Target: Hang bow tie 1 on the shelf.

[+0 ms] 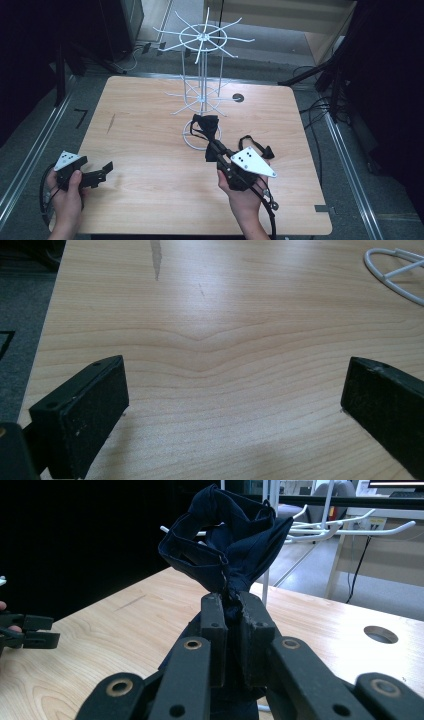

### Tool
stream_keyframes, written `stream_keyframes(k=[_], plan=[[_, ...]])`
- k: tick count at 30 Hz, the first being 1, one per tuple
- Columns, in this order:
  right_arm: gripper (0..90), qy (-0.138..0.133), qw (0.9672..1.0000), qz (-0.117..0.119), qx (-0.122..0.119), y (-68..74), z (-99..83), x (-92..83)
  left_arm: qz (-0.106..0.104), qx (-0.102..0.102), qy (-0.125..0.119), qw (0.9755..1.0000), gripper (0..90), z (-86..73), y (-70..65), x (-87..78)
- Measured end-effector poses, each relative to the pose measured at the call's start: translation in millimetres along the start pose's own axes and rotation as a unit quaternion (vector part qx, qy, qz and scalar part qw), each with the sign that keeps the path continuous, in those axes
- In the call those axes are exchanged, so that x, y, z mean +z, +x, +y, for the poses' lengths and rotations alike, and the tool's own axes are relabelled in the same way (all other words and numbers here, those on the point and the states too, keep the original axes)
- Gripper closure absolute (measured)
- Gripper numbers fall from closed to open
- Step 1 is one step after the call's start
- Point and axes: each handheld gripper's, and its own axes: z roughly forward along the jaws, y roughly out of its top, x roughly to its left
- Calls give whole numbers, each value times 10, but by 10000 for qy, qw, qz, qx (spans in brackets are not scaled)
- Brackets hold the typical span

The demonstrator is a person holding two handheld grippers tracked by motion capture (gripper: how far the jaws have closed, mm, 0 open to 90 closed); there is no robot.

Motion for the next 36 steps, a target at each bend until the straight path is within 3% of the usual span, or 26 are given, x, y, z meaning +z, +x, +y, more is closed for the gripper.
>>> stream_keyframes(k=[17, 36], plan=[[836, 64, 10000, -50, -30, -10, -22, 67, 1, -1, -2, 10000, 0, 0, 0, -1], [836, 113, 9996, -265, -58, -35, -67, 218, -8, -14, -7, 10000, 0, -3, 1, -3]])
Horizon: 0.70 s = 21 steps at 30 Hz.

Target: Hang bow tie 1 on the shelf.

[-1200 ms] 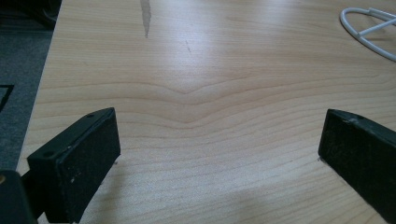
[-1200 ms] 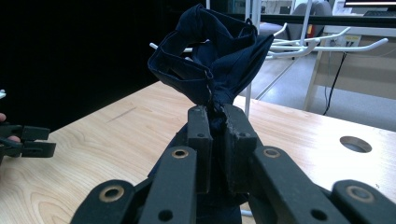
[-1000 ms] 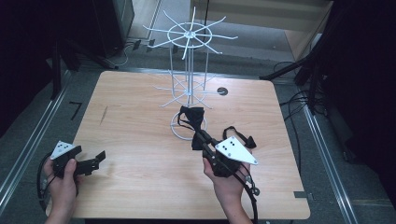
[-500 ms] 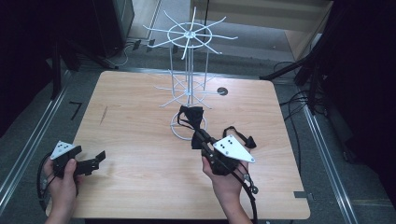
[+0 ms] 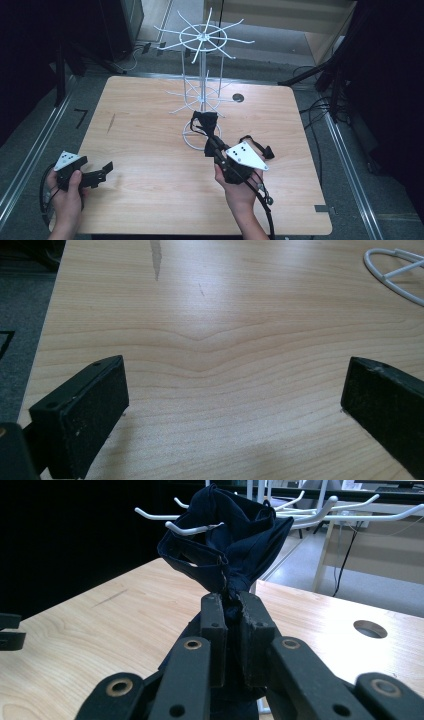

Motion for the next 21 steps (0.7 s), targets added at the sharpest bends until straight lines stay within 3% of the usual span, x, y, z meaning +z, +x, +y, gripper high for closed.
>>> stream_keyframes(k=[21], plan=[[831, 170, 9993, -316, -49, 44, -80, 252, -100, -100, -22, 9999, 0, 0, 29, -5]])
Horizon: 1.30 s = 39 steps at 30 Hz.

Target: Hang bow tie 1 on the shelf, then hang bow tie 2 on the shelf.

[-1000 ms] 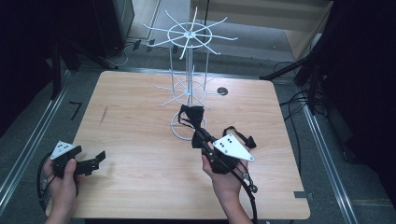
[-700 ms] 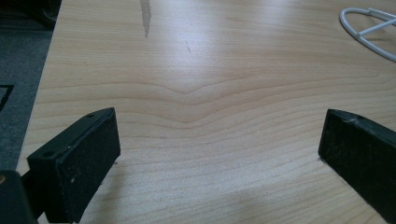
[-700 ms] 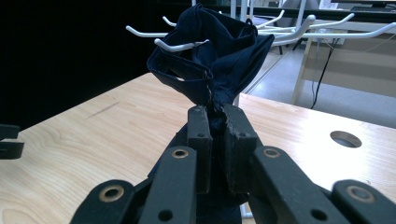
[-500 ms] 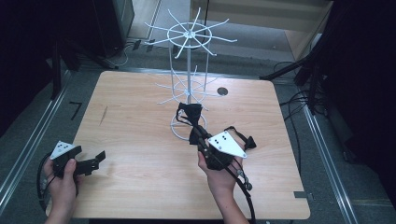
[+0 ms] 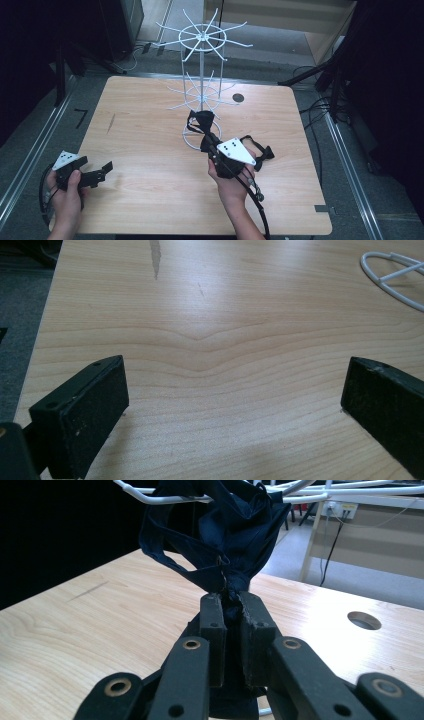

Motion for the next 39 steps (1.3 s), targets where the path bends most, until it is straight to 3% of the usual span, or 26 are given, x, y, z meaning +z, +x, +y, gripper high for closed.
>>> stream_keyframes(k=[12, 23, 24, 25, 26, 29, 31, 35, 39], plan=[[817, 141, 9997, -203, 73, -34, -128, 54, 3, -23, 39, 10000, 0, 7, 6, 10], [808, 196, 9994, -163, 228, -152, -209, 39, 46, 2, 57, 10000, 0, 8, -6, 17], [792, 209, 9994, -149, 242, -165, -216, 37, 47, 4, 63, 10000, 0, 9, -6, 18], [705, 184, 9993, -71, 318, -193, -223, 24, 52, 6, 73, 10000, 0, 9, -6, 19], [705, 184, 9993, -71, 318, -193, -223, 24, 51, 7, 83, 10000, 0, 10, -7, 19], [496, 109, 9994, 19, 326, -232, -219, -5, 53, 10, 81, 10000, 0, 10, -7, 19], [388, 37, 9989, 279, 368, -296, -191, -84, 57, 8, 59, 10000, 0, 8, -8, 17], [346, -4, 9990, 317, 328, -366, -169, -164, 57, 9, 72, 10000, 0, 9, -8, 18], [337, 16, 9994, 211, 284, -497, -157, -270, 64, 25, 76, 9999, 0, 9, -13, 19]])
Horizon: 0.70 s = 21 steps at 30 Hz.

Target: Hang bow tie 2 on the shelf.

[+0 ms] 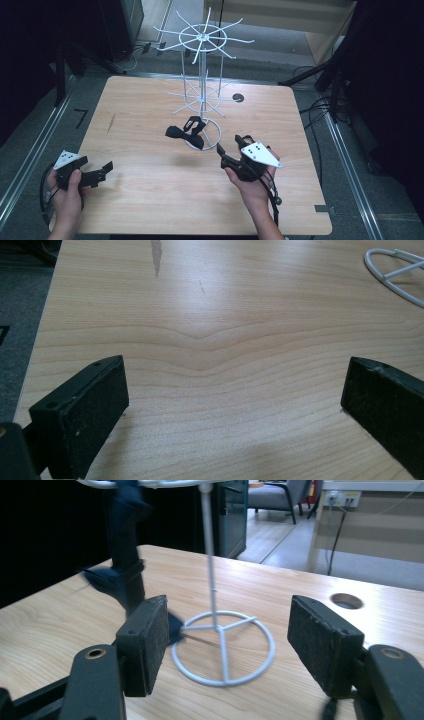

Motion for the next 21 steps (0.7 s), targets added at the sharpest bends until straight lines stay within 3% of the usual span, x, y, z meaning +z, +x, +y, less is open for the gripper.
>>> stream_keyframes(k=[6, 21], plan=[[355, -24, 9997, -210, 88, -253, -35, -129, 11, 2, 3, 10000, 0, 0, 1, 0], [390, 180, 9963, -779, 306, -658, -172, -210, 30, 38, 35, 10000, 0, 3, -5, 4]])
